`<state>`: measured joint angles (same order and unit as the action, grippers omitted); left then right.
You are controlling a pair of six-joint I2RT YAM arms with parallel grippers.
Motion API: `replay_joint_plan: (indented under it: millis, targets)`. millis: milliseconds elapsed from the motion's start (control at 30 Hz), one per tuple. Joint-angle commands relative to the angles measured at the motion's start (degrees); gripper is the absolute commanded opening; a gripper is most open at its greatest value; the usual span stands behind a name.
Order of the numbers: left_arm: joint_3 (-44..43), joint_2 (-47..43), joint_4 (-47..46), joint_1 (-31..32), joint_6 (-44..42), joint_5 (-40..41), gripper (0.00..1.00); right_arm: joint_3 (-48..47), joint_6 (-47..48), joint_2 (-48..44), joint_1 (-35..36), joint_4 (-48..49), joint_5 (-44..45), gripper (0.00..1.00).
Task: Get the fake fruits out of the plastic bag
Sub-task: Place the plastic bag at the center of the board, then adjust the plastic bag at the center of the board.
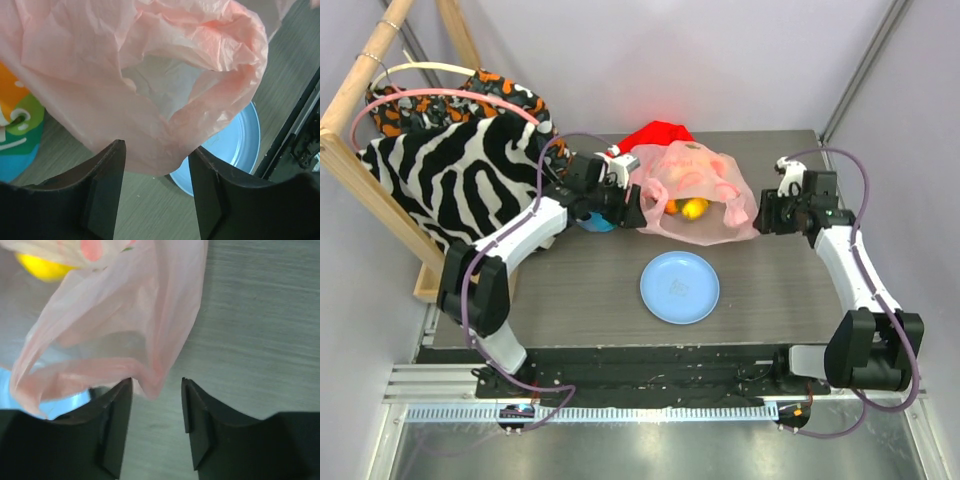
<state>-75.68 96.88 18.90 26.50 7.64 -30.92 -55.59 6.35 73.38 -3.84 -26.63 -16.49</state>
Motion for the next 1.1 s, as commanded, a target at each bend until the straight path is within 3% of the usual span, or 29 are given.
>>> replay_joint_plan:
  millis: [0,133,267,533,800,933,1067]
  targets:
    - [-4.64,-6.61,3.87,-0.31,-0.34,0.94,0.61,-17.59,1.56,-1.58,0.32,-6.67,-8.98,0.57]
    - [-5.44,-10.65,0.71,0.22,1.5,3.22,0.8,-26.31,0.24,-1.05,6.27,-6.94,-11.98,0.61]
    - [-8.43,-10.05,0.27,1.62,6.06,3.75,0.87,-25.54,1.91,0.97,14.2,-5.63,-11.02,0.61]
    - [-5.71,-7.24,0.52,6.02,5.02,12.27,0.88,-19.29,-2.92,8.78,14.73,-4.56,-16.38,0.45]
    - [-6.32,-7.76,10.36,7.6,9.67,23.52,0.91,-20.61,-4.68,13.01,15.0,-5.36,-16.56,0.41]
    - [-5.27,-7.59,10.65,7.6,11.52,22.15,0.96,-17.63,-5.64,13.98,15.53,-3.79,-13.58,0.41]
    - [-7.63,-2.42,8.88,7.6,11.78,17.91,0.94,-16.56,-8.98,15.91,15.26,-2.37,-4.27,0.46]
